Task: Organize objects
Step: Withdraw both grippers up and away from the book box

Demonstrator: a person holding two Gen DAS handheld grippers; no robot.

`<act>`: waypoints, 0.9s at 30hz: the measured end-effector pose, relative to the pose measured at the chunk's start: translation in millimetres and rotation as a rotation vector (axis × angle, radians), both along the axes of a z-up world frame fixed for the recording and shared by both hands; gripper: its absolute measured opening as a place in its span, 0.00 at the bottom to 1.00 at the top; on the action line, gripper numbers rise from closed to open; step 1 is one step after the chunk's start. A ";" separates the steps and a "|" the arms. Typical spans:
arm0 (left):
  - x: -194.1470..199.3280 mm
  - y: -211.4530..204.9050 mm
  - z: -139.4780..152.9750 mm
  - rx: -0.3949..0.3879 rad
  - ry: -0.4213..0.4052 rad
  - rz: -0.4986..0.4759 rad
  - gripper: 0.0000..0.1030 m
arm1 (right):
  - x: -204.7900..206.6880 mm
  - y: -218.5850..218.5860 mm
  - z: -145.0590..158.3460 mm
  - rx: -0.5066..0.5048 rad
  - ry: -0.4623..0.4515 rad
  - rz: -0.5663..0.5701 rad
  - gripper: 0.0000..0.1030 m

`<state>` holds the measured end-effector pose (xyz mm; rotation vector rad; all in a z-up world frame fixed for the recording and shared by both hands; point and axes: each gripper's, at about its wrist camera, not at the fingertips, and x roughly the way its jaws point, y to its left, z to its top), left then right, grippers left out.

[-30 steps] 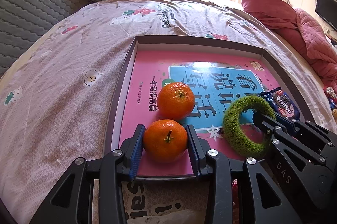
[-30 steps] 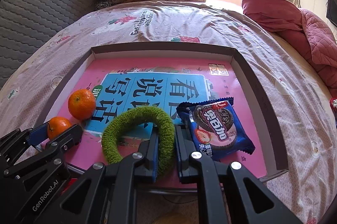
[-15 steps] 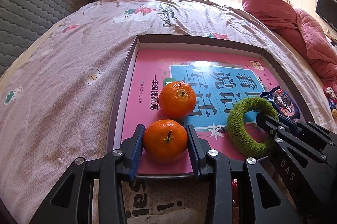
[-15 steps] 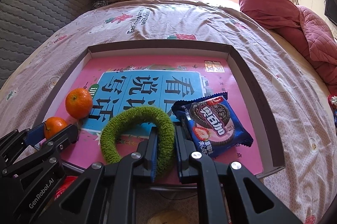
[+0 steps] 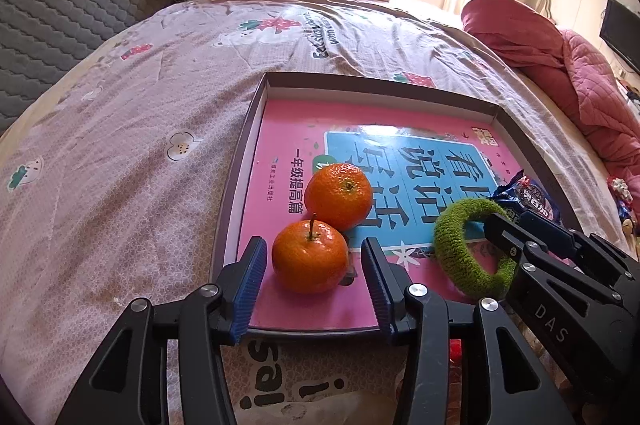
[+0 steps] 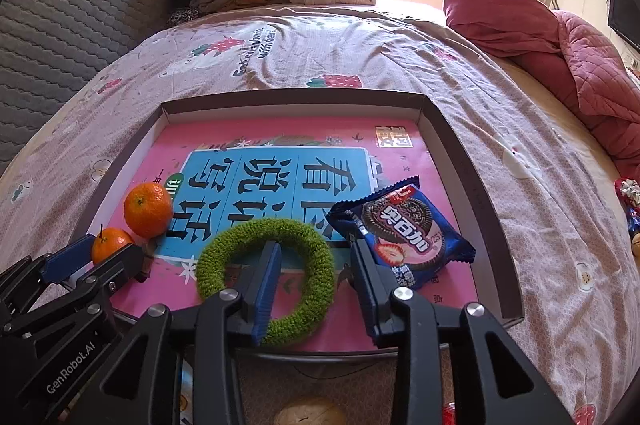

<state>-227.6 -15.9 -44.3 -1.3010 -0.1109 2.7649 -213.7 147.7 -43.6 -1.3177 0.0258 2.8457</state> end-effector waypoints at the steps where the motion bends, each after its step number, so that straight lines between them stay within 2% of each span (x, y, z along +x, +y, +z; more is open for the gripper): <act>1: 0.3 -0.7 1.3 0.005 0.003 -0.001 0.50 | 0.4 0.9 1.5 -0.004 0.004 -0.001 0.37; 4: 2.3 -1.9 5.8 0.011 0.012 0.003 0.55 | 1.8 3.1 6.6 -0.013 0.016 -0.005 0.38; 20: 17.4 -5.8 32.4 0.015 0.054 0.017 0.56 | 13.7 11.2 28.0 -0.021 0.044 -0.010 0.42; 27: 29.3 -10.2 47.7 0.017 0.080 0.027 0.62 | 26.0 13.9 47.0 -0.029 0.081 -0.004 0.45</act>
